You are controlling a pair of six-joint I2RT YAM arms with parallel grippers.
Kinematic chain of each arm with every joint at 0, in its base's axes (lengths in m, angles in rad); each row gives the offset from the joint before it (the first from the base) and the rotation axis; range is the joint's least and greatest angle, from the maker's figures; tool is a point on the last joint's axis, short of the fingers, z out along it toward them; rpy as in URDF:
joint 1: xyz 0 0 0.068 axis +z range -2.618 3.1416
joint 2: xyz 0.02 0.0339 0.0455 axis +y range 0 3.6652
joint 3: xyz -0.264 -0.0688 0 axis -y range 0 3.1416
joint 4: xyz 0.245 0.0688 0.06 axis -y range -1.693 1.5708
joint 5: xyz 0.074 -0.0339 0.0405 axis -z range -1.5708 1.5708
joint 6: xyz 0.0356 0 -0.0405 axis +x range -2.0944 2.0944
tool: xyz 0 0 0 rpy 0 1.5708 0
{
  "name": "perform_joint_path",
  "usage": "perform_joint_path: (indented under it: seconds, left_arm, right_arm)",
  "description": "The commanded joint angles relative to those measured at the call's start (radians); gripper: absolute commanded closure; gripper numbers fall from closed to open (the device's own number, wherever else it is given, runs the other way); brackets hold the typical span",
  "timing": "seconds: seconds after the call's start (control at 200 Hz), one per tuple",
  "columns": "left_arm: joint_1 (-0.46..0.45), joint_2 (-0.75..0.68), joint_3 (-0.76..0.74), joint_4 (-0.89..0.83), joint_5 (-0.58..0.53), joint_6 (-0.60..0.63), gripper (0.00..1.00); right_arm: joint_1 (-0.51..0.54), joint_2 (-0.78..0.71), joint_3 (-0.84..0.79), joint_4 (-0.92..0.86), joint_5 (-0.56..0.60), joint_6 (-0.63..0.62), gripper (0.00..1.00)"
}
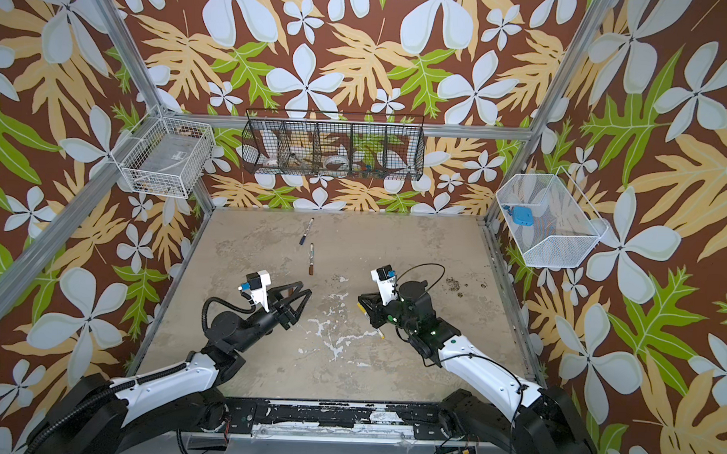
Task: Open the pen caps
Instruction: 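Grasp the yellow-capped marker again with the right gripper while the left approaches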
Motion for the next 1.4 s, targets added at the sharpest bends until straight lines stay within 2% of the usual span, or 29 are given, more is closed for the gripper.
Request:
perform_joint_path:
  seconds: [0.0,0.04,0.085,0.145,0.265,0.43,0.676,0.766,1.126,1.396]
  left_arm:
    - [-0.001,0.014,0.039,-0.089,-0.035,0.007,0.42]
    - [-0.001,0.029,0.061,-0.133,-0.036,0.003,0.42]
    - [-0.001,0.050,0.094,-0.179,-0.023,-0.001,0.42]
    - [-0.001,0.092,0.136,-0.232,0.012,-0.003,0.43]
    - [-0.001,0.195,0.216,-0.314,0.085,-0.008,0.44]
    - [-0.001,0.306,0.276,-0.377,0.118,-0.013,0.45]
    - [-0.001,0.325,0.283,-0.387,0.108,-0.016,0.45]
    - [-0.001,0.331,0.289,-0.399,0.107,-0.013,0.45]
    - [-0.001,0.369,0.319,-0.446,0.111,-0.003,0.45]
    - [-0.001,0.425,0.370,-0.531,0.100,0.012,0.45]
  right_arm:
    - [0.000,0.033,0.035,-0.095,0.095,-0.023,0.62]
    - [0.000,0.049,0.047,-0.138,0.160,-0.021,0.52]
    - [0.000,0.072,0.059,-0.180,0.224,-0.018,0.46]
    - [0.000,0.109,0.078,-0.222,0.274,-0.016,0.44]
    - [0.001,0.209,0.123,-0.276,0.298,-0.025,0.44]
    - [0.008,0.325,0.161,-0.321,0.287,-0.053,0.48]
    - [0.066,0.439,0.204,-0.373,0.330,-0.091,0.54]
    - [0.081,0.467,0.219,-0.388,0.352,-0.099,0.61]
    - [0.098,0.515,0.236,-0.403,0.407,-0.104,0.64]
    - [0.114,0.535,0.249,-0.420,0.446,-0.112,0.75]
